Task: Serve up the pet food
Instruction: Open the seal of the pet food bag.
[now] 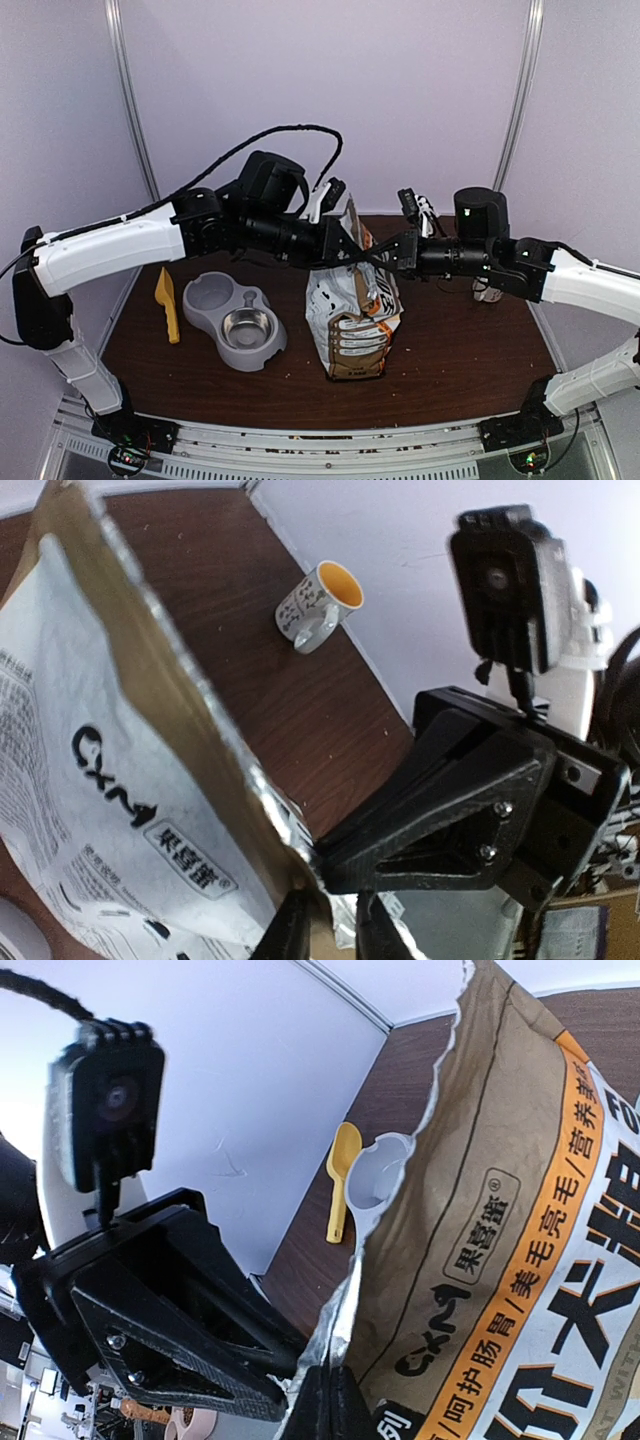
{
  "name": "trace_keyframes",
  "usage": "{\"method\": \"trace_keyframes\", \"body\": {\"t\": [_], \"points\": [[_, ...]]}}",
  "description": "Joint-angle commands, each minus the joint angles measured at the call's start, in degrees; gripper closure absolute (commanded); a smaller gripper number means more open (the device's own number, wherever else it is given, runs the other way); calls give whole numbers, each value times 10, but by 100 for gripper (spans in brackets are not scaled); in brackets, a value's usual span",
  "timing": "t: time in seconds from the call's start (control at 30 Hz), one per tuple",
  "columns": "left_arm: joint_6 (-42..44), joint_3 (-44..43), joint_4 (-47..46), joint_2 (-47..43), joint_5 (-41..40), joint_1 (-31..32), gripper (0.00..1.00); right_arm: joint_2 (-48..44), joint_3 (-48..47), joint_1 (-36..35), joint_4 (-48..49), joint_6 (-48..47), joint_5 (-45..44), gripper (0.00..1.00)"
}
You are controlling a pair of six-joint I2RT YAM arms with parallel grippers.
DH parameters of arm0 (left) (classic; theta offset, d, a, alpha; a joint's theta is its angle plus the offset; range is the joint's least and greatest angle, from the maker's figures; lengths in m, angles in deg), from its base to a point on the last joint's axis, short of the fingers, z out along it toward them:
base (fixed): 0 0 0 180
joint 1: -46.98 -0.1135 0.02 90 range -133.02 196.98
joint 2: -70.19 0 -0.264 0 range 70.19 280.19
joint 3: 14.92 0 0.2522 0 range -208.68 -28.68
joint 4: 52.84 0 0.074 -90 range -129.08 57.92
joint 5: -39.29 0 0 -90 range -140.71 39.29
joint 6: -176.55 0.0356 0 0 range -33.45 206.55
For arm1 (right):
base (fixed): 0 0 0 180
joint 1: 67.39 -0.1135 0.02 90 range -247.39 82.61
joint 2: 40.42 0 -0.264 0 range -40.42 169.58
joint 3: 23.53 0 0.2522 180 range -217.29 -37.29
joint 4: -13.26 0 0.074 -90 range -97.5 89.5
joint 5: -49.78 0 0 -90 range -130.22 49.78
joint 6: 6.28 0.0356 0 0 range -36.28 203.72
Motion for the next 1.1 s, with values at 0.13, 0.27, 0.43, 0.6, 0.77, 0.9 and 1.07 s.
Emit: {"method": "trace_keyframes", "body": {"t": [0.13, 0.27, 0.43, 0.6, 0.77, 0.9, 1.07], "points": [[-4, -5, 58, -43, -37, 8, 58, 1, -13, -7, 40, 11, 38, 100], [-14, -26, 104, -42, -58, 18, 52, -4, -7, -8, 40, 9, 29, 100], [-37, -36, 115, -43, -62, 27, 50, -9, -7, -8, 39, 3, 24, 100], [-50, -60, 115, -26, -60, 36, 46, -10, -8, -8, 40, 0, 18, 100], [-57, -83, 135, -4, -60, 39, 46, -11, -7, -10, 37, -5, 8, 100], [-56, -113, 160, 21, -60, 41, 46, -12, -8, -11, 23, -12, -3, 100], [-60, -146, 191, 48, -60, 45, 50, -16, -11, -11, 5, -22, -20, 100]]}}
